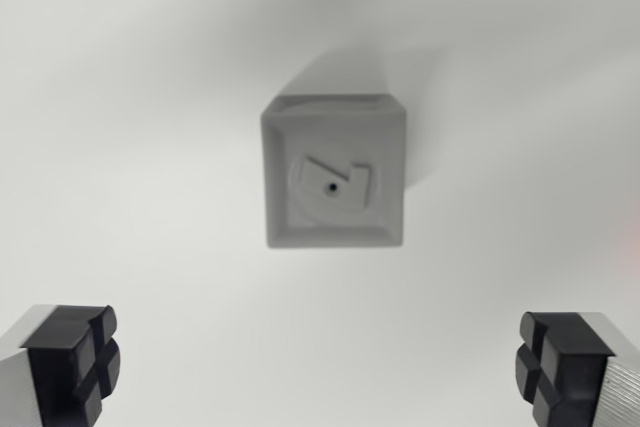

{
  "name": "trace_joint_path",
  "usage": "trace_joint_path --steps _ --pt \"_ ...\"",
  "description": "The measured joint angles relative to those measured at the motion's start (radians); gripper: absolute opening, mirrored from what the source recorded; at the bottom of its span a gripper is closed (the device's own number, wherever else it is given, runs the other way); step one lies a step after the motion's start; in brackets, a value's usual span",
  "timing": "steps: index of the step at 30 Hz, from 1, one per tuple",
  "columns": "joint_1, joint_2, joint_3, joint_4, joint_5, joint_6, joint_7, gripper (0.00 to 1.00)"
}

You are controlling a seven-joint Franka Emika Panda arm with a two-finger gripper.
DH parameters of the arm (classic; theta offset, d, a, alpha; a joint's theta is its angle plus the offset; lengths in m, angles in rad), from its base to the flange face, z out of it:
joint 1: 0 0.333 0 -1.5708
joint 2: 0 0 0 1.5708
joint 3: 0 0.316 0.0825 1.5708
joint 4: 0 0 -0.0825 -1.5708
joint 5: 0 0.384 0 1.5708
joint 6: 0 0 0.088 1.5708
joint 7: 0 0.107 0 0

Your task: Destack cube

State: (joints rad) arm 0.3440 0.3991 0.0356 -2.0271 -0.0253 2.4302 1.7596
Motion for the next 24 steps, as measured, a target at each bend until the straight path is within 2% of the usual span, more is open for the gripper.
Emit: trace_joint_path --steps 11,24 --pt "0.000 -0.081 0.001 0.014 0.005 -0.096 -0.003 1.00" --pt "0.000 -0.156 0.001 0.055 0.009 -0.210 -0.006 1.00"
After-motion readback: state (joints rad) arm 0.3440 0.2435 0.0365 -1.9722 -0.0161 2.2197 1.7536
